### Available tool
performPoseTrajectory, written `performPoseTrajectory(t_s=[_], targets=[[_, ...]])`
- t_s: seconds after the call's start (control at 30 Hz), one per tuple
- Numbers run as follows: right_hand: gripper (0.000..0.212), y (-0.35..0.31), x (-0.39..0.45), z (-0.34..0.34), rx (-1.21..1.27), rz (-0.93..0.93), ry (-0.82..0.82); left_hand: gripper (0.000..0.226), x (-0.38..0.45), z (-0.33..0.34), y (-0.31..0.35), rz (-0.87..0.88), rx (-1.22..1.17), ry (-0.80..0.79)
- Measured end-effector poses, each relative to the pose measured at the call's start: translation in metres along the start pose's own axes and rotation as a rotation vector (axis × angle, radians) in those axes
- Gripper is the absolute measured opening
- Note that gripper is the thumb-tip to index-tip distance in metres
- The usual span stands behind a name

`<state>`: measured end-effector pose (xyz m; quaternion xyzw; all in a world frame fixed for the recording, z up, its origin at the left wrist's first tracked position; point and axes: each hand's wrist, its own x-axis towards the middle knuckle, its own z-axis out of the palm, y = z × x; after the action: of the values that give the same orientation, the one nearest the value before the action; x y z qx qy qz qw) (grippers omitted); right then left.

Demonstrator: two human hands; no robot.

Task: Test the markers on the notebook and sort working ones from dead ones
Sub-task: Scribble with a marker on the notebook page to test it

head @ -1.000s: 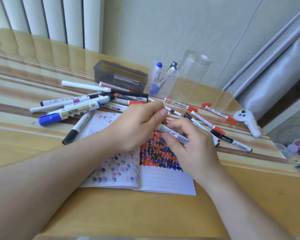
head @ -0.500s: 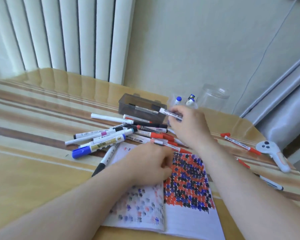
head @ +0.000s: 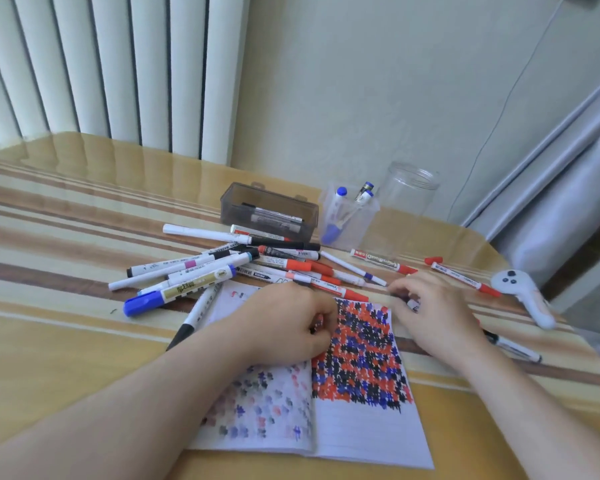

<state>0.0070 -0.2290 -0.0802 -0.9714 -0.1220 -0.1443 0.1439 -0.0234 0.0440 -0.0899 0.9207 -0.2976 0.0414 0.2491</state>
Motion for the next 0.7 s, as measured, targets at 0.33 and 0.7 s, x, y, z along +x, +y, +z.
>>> performPoseTrajectory(t_s=[0.33, 0.7], targets=[[0.021, 0.074, -0.079, -0.021, 0.038, 0.231, 0.078, 0.002, 0.002, 0.002, 0.001, -0.033, 0.003, -0.035], [0.009, 0.045, -0.091, -0.035, 0.4, 0.419, 0.181, 0.008, 0.002, 0.003, 0.0, -0.018, 0.013, -0.002]])
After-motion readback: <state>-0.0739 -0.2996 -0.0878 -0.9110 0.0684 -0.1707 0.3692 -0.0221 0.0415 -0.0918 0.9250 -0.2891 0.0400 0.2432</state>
